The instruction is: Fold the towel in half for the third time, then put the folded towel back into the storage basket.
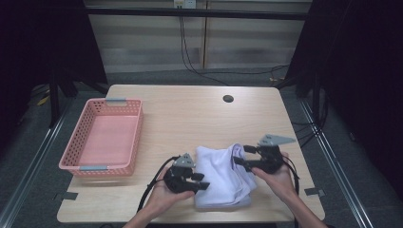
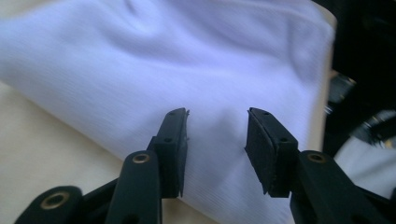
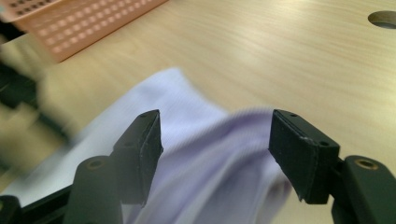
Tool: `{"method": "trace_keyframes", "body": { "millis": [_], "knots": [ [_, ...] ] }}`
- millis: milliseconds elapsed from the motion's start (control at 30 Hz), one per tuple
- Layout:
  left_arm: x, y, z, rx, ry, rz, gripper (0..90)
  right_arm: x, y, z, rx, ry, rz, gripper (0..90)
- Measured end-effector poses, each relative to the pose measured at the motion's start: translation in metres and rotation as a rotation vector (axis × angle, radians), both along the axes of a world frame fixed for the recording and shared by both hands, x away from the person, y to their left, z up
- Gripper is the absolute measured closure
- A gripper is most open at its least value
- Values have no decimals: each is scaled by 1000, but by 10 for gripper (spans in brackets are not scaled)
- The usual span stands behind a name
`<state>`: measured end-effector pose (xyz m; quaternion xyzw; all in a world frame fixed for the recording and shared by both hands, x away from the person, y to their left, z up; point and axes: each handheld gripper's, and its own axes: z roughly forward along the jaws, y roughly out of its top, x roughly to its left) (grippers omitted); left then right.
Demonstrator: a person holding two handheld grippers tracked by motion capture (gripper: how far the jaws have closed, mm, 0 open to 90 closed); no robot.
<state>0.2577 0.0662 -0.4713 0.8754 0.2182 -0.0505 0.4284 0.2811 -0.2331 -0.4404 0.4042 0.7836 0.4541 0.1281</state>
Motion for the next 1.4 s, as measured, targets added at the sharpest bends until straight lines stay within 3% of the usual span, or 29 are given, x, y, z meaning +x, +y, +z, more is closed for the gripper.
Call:
{"method": "trace_keyframes", "body": {
  "millis": [67,133,200,233,300,333,367,433,533,567,600,667,767,800,900,1000,1133,1367,1400],
  "knots": [
    [-6,0,-4,-6,-5,-2,549,28,11,-3,-29,19,-25,345],
    [-7,0,-8,5,-5,-8,532,45,17,-8,-68,12,-47,357],
    [-6,-1,-13,7,2,-2,534,60,19,-18,-86,77,-45,368],
    [-5,-2,-14,3,12,-2,531,61,18,-20,-95,83,-47,397],
    [-4,-2,-15,3,15,-7,530,59,14,-26,-119,104,-77,574],
    [-3,-1,-15,2,31,2,530,55,10,-28,-129,92,-79,612],
    [-3,-1,-15,3,32,2,527,51,4,-30,-133,96,-75,723],
    [-5,-2,-15,10,13,2,526,46,-5,-35,-131,91,-73,768],
    [-10,-3,-14,31,-21,0,495,44,-18,-42,-74,100,-68,813],
    [-12,-1,-12,39,-16,1,491,43,-20,-44,-65,97,-62,811],
    [-14,1,-9,31,-4,-10,450,43,-21,-47,-62,101,-54,791],
    [-18,8,-5,18,-13,11,417,43,-21,-49,-73,113,-46,616],
    [-26,21,-8,4,40,31,367,46,-24,-50,-29,137,-34,374],
    [-29,23,-11,14,48,33,346,48,-25,-51,-29,132,-25,338],
    [-31,21,-15,49,62,22,328,50,-22,-52,2,157,6,287],
    [-28,18,-20,80,54,30,311,51,-17,-54,-24,173,27,285],
    [-25,17,-24,61,72,40,284,53,-14,-59,-55,189,42,252],
    [-28,10,-24,69,50,10,264,51,-15,-61,-50,230,76,235],
    [-29,9,-23,85,43,7,265,50,-15,-61,-49,230,85,236]
  ]
}}
